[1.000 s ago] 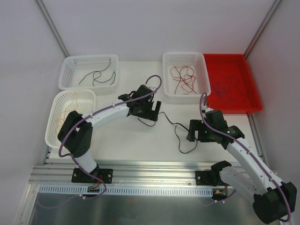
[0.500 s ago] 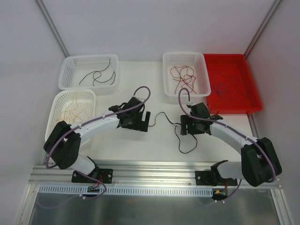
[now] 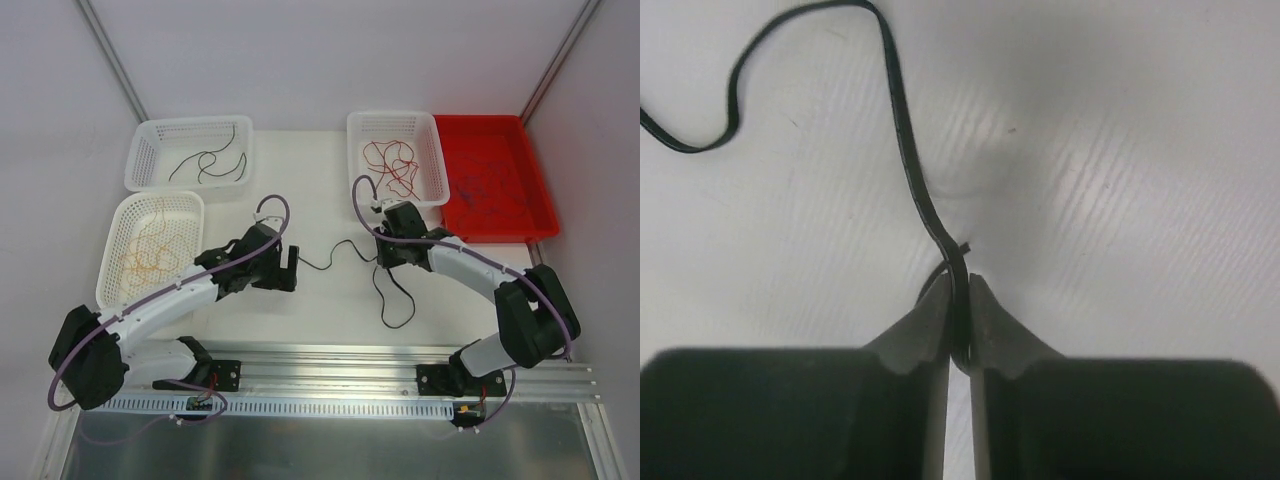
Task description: Untangle the cables
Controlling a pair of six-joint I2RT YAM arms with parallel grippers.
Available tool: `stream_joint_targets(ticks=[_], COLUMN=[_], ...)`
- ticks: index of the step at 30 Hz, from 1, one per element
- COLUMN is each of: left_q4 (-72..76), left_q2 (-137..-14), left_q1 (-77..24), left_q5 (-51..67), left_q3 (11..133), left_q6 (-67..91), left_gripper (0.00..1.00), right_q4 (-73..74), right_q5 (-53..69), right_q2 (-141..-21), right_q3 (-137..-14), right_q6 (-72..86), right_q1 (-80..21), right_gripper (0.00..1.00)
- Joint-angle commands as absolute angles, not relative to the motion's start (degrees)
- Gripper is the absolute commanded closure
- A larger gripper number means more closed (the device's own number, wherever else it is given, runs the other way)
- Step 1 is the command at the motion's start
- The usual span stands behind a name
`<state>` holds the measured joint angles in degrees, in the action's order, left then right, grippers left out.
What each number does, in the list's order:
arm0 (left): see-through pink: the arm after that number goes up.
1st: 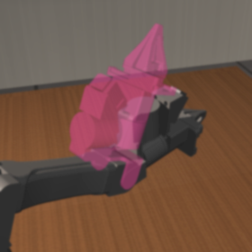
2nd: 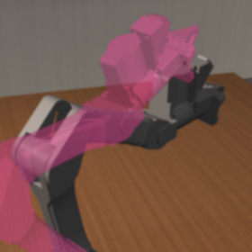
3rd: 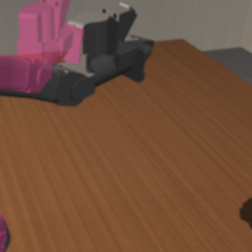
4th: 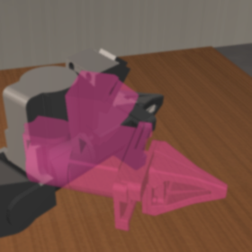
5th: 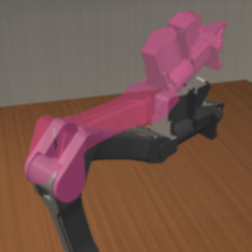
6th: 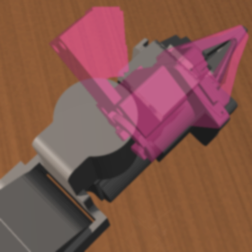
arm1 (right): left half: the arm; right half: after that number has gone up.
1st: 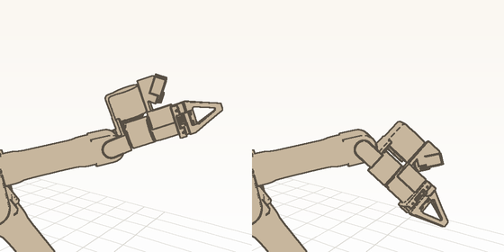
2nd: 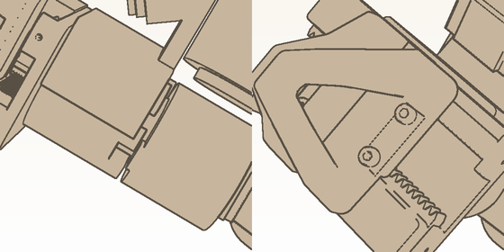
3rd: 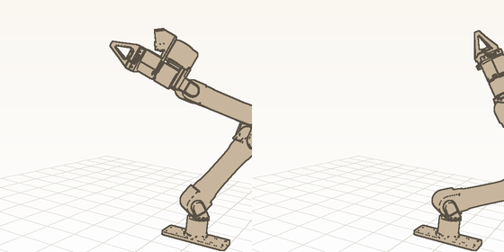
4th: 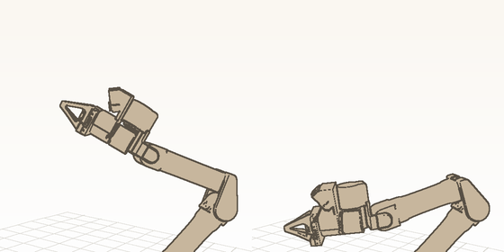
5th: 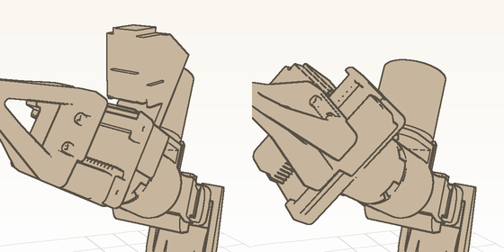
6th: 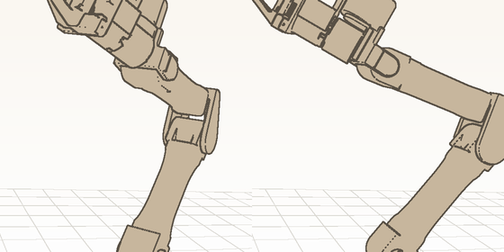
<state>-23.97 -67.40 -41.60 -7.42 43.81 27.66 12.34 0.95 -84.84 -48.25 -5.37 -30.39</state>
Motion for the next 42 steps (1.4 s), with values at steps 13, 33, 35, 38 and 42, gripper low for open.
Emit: stream_joint_targets(ticks=[13,33,35,38,42], left_q4=[-14.87,3.25,4.48,5.18,7.20], left_q2=[-55.90,-65.21,-66.87,-68.72,-69.61], left_q1=[-41.84,-41.84,-41.92,-42.27,-43.24], left_q5=[-6.33,16.93,19.15,22.05,24.52], left_q3=[47.01,57.13,57.65,58.53,58.62], left_q6=[12.67,2.11,2.55,3.07,4.22], left_gripper=[0.05,0.01,0.01,0.01,0.01], right_q4=[29.43,31.90,31.38,30.50,29.45], right_q5=[3.06,16.69,17.22,18.19,18.72], right_q2=[-67.25,-65.92,-65.92,-66.09,-66.45], right_q3=[-71.25,-83.50,-83.41,-83.32,-82.97], right_q6=[-17.75,-19.25,-18.99,-18.28,-17.32], right_q1=[-37.18,-38.14,-38.49,-38.76,-39.11], right_gripper=[0.99,0.96,0.96,0.95,0.95])
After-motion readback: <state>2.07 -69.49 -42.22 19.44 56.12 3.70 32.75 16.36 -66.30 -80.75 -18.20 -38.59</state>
